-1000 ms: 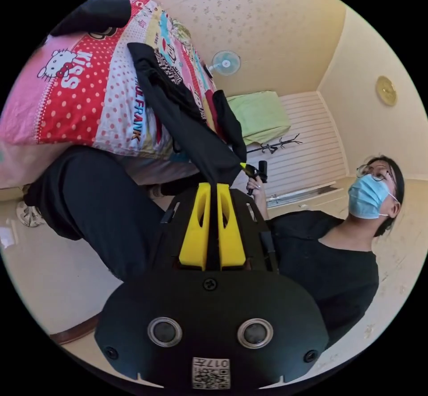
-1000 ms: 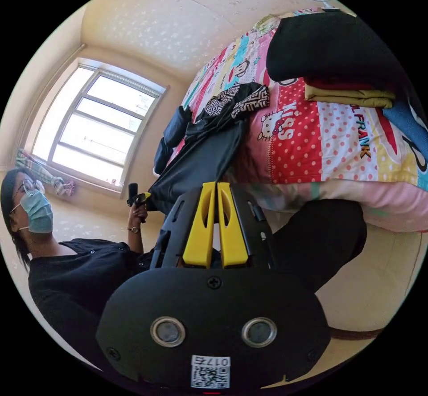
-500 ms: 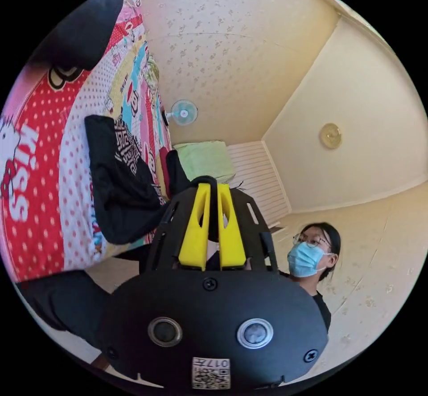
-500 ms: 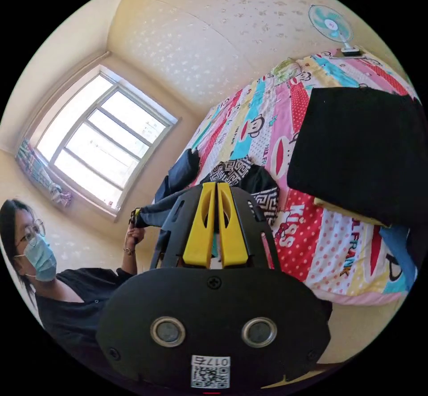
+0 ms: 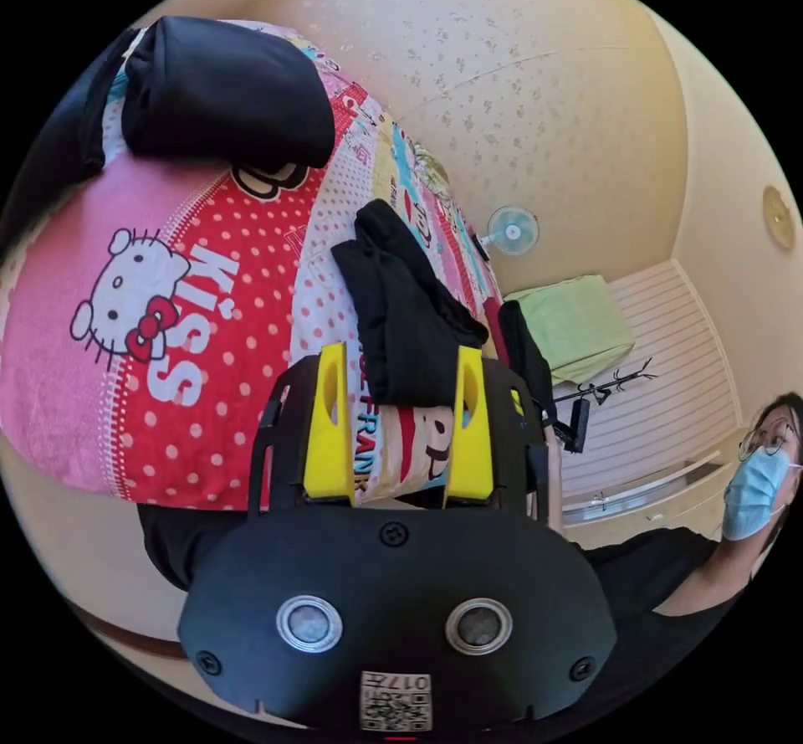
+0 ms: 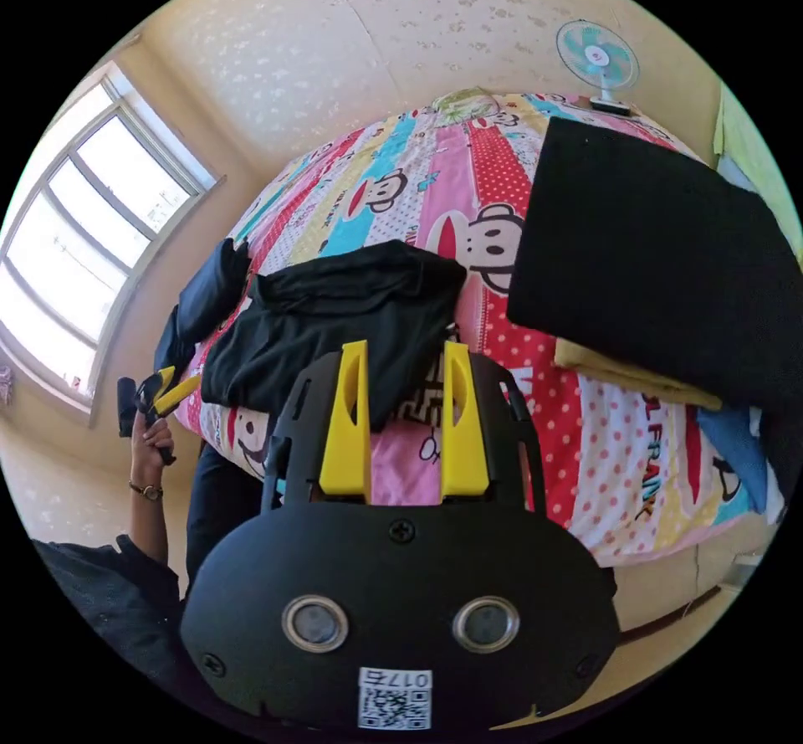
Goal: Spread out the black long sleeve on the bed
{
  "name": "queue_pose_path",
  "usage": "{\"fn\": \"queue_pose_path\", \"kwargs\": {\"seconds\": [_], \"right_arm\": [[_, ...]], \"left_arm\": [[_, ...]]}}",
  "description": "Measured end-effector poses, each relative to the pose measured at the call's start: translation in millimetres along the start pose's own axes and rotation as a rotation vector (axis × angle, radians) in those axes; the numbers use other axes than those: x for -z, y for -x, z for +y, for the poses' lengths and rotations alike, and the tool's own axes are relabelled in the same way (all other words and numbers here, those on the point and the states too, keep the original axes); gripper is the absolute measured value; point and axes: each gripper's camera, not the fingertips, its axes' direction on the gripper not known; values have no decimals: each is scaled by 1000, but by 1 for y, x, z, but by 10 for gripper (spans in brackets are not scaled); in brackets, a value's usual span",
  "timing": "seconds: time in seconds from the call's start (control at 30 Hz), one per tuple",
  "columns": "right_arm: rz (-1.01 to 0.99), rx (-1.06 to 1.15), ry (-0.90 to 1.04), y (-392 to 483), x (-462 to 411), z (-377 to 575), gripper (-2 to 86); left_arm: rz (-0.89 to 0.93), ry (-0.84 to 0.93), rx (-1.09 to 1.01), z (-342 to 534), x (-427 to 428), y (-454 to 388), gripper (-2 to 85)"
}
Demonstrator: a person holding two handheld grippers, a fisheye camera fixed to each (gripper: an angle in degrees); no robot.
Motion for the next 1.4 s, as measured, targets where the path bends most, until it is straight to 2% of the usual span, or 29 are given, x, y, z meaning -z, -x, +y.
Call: {"fn": "queue_pose_path", "kwargs": {"seconds": [0.1,0.2,0.23,0.33,0.4,0.5,0.63,0.9,0.97,1.1,1.2,1.27,1.4], "right_arm": [[-234,-162,-4,-27,-13,44,137],[-411,-287,-58,-43,-29,62,136],[-476,-312,-74,-47,-36,59,132],[-549,-327,-64,-48,-44,33,86],[-571,-276,-74,-33,-23,15,48],[-527,-79,-146,19,49,0,27],[-576,114,-266,78,136,0,15],[-606,144,-237,119,139,-74,9],[-641,169,-267,131,154,-89,10],[-628,283,-367,166,200,-96,10],[-609,270,-339,166,190,-82,10],[-557,229,-282,154,163,-65,11],[-331,10,-50,101,66,-6,14]], "left_arm": [[30,84,62,9,-35,5,166],[64,28,137,18,-46,13,135],[101,-8,149,19,-44,16,101],[210,-21,144,9,-35,12,53],[210,-25,84,1,-16,-6,48],[234,-62,-22,2,32,-46,44],[354,-196,-132,18,101,-85,43],[399,-242,-149,-22,126,-91,42],[436,-263,-203,-33,143,-103,42],[400,-292,-312,-26,163,-118,44],[389,-283,-274,-1,149,-85,45],[318,-246,-177,33,119,-33,50],[197,-207,76,106,79,65,96]]}}
